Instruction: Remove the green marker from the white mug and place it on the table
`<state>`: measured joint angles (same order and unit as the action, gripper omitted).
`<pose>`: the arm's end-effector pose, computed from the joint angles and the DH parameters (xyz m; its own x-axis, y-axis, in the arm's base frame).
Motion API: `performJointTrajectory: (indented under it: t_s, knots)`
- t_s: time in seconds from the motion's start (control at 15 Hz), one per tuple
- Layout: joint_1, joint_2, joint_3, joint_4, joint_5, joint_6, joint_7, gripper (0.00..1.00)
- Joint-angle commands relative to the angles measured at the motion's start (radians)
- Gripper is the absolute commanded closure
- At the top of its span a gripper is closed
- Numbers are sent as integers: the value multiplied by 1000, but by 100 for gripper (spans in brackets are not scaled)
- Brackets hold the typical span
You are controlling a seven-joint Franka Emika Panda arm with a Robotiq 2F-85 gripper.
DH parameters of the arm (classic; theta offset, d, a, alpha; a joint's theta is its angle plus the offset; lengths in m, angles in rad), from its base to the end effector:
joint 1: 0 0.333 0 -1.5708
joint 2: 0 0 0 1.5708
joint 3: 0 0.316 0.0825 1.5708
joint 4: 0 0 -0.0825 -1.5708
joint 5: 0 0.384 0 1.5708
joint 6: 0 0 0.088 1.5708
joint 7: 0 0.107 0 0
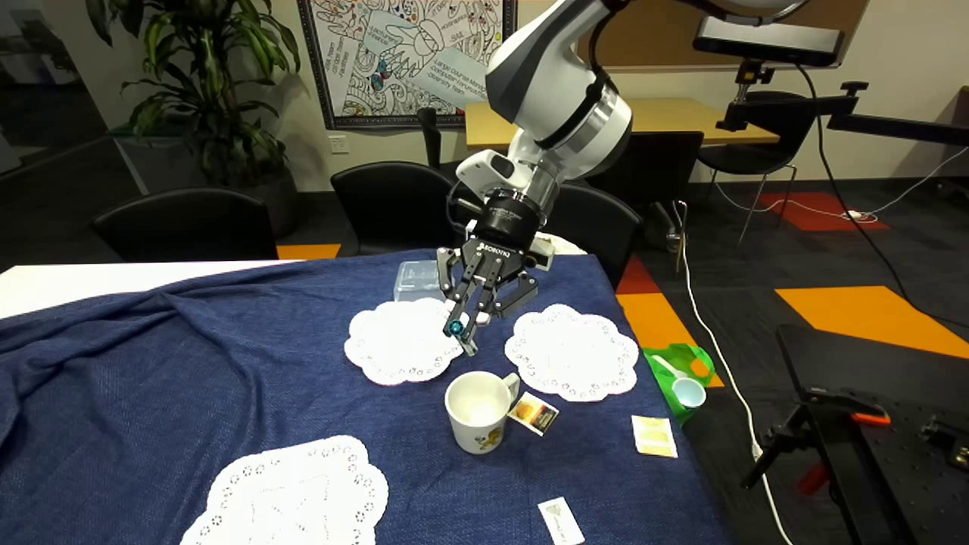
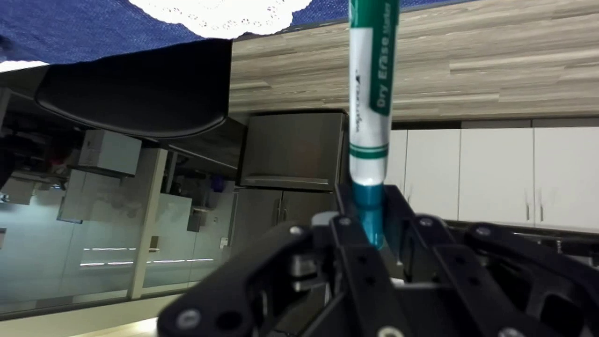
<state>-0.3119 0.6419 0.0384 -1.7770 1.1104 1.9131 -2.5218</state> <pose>0.6200 -0.1093 0.1949 -0.0659 0.5222 0.8503 0.9866 -0.0934 0.1338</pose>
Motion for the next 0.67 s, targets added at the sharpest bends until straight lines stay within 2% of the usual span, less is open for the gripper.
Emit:
performJointTrajectory:
  t_s: [0.0, 0.07, 0.27, 0.33, 0.47, 0.6]
  knots:
    - [70, -54, -41, -36, 83, 96, 90, 95]
    - [84, -55, -44, -35, 107, 132, 112, 95]
    - [137, -56, -48, -33, 205, 334, 136, 95]
    - [110, -17, -47, 2, 165, 237, 106, 80]
    - [132, -18, -46, 1, 188, 302, 116, 80]
    - [137, -18, -47, 1, 191, 309, 118, 80]
